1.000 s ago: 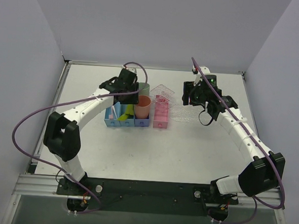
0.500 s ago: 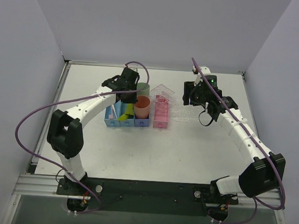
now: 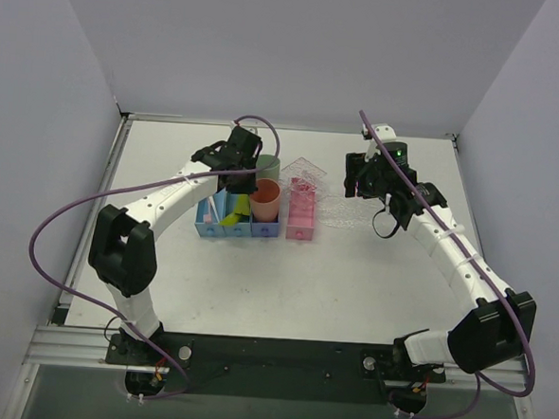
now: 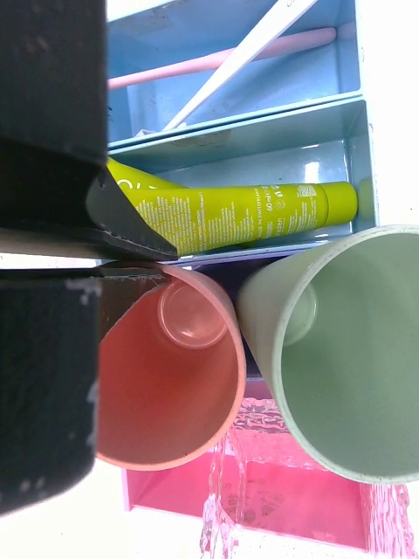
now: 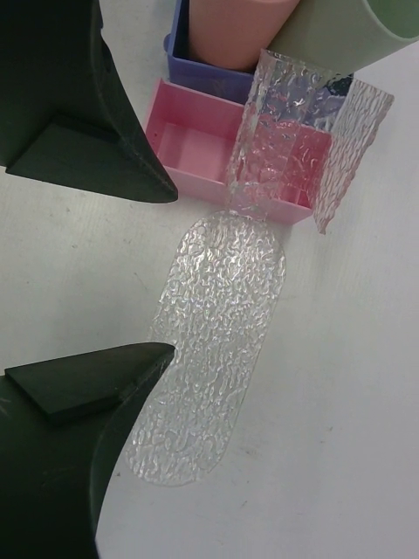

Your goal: Prepare toiletry sets of a toothbrush and toothpaste on the tray

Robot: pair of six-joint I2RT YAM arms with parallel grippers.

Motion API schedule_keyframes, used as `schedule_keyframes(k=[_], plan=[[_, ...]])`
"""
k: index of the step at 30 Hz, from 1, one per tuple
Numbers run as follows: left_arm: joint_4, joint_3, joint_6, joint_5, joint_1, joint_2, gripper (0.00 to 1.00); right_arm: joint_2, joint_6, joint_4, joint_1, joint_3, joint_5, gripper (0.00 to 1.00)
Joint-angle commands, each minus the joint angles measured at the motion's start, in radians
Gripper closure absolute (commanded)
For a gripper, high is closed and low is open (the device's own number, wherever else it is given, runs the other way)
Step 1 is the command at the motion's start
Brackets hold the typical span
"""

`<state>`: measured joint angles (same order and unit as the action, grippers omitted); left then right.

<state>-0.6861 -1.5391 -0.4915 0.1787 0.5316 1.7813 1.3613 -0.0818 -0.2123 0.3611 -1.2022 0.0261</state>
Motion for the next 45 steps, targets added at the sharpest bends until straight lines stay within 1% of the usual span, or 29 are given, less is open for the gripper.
schedule_keyframes(k=[1,6,12,17,20,21,22,23,24,26,27,30,34,39,41,43,45], plan=[[-0.016,-0.056,-0.016,0.016,0.005,-0.037,1.00,-0.050,0.016,0.021,0.004,0.010,-0.067,0.39],[-0.026,-0.069,-0.035,0.019,0.005,-0.077,1.00,-0.073,0.033,0.016,0.001,0.003,-0.115,0.39],[-0.055,-0.058,-0.041,0.025,0.010,-0.143,1.00,-0.088,0.016,0.011,-0.014,-0.014,-0.111,0.39],[-0.061,-0.033,-0.056,0.053,0.018,-0.218,1.00,-0.100,-0.030,0.005,-0.025,-0.057,-0.072,0.39],[-0.047,-0.065,-0.056,0.085,0.053,-0.264,1.00,-0.103,-0.064,-0.004,-0.027,-0.108,-0.036,0.39],[-0.044,-0.081,-0.050,0.100,0.089,-0.269,1.00,-0.099,-0.079,-0.010,-0.025,-0.126,0.007,0.39],[-0.043,-0.101,-0.044,0.114,0.103,-0.264,1.00,-0.094,-0.094,-0.012,-0.024,-0.143,0.030,0.39],[-0.053,-0.140,-0.030,0.123,0.117,-0.254,1.00,-0.082,-0.126,-0.016,-0.024,-0.160,0.097,0.41],[-0.062,-0.165,-0.029,0.122,0.128,-0.226,1.00,-0.074,-0.143,-0.018,-0.022,-0.193,0.132,0.46],[-0.076,-0.194,-0.035,0.105,0.145,-0.194,1.00,-0.048,-0.202,-0.010,-0.019,-0.218,0.213,0.52],[-0.073,-0.211,-0.035,0.101,0.149,-0.168,1.00,-0.041,-0.217,-0.004,-0.017,-0.235,0.286,0.53],[-0.069,-0.255,-0.027,0.099,0.183,-0.123,1.00,-0.005,-0.237,-0.015,-0.001,-0.276,0.366,0.55],[-0.124,-0.322,-0.007,0.136,0.229,-0.076,1.00,0.010,-0.225,-0.073,0.033,-0.303,0.396,0.56],[-0.122,-0.325,-0.010,0.127,0.251,-0.065,1.00,0.030,-0.188,-0.120,0.052,-0.293,0.463,0.57],[-0.118,-0.326,-0.013,0.128,0.263,-0.063,1.00,0.050,-0.144,-0.185,0.074,-0.307,0.440,0.58],[-0.118,-0.332,-0.015,0.128,0.269,-0.063,1.00,0.053,-0.106,-0.226,0.093,-0.309,0.379,0.58],[-0.116,-0.331,-0.016,0.128,0.281,-0.062,1.00,0.058,-0.090,-0.236,0.105,-0.301,0.351,0.58]])
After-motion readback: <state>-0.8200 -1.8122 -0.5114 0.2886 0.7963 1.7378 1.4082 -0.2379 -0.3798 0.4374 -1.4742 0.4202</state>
